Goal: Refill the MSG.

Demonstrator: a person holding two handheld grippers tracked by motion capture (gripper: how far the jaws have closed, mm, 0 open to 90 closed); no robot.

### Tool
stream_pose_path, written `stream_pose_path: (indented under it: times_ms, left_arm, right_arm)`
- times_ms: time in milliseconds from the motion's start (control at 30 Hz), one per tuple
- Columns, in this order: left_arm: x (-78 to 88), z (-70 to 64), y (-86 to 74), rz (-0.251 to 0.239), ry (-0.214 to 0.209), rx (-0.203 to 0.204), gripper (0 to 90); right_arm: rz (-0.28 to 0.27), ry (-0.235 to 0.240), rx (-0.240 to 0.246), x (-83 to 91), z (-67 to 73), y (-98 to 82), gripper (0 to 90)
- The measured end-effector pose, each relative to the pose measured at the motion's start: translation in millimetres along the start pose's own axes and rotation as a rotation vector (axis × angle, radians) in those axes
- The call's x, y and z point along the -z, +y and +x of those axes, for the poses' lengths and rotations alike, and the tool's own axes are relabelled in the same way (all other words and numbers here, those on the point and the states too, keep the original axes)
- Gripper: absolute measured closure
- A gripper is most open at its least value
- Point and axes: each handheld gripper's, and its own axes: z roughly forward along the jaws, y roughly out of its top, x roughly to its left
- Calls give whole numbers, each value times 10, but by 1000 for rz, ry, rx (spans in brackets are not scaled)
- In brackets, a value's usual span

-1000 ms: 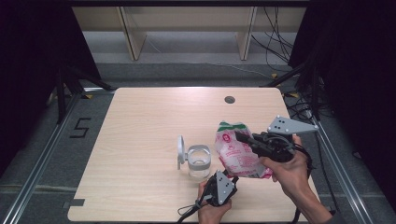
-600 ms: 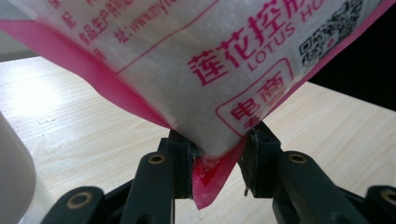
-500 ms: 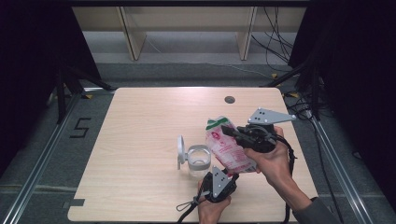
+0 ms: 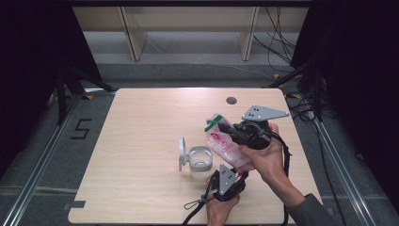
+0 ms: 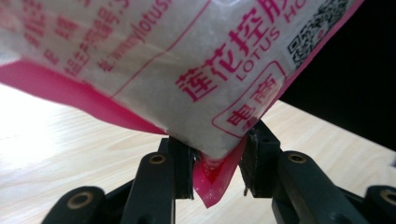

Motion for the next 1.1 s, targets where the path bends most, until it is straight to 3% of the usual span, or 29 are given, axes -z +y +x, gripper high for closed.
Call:
stream_pose_path:
  times_ms: [167, 233, 300, 533, 567, 700, 967, 1033, 1100]
  left_arm:
    - [8, 11, 18, -8, 13, 4, 684]
    - [16, 30, 16, -9, 14, 8, 685]
    - [14, 43, 12, -14, 12, 22, 686]
    - [8, 47, -8, -10, -8, 27, 695]
    - [9, 44, -9, -11, -12, 27, 696]
    - [2, 40, -13, -18, -26, 29, 700]
    - [-8, 25, -21, -27, -37, 35, 702]
    - [-9, 25, -21, -30, -43, 37, 703]
    - [-7, 26, -21, -31, -43, 38, 704]
  right_arm:
    - [34, 13, -29, -32, 31, 39, 900]
    - [42, 10, -23, -64, 58, 54, 900]
    - [36, 10, 18, -110, 55, 65, 900]
    - [78, 7, 28, -260, 135, 51, 900]
    - [86, 5, 12, -271, 149, 47, 900]
    - [85, -2, 38, -300, 150, 41, 900]
    - [96, 11, 20, -337, 164, 29, 900]
    - [101, 7, 42, -346, 162, 31, 900]
    - [94, -6, 31, -368, 186, 25, 900]
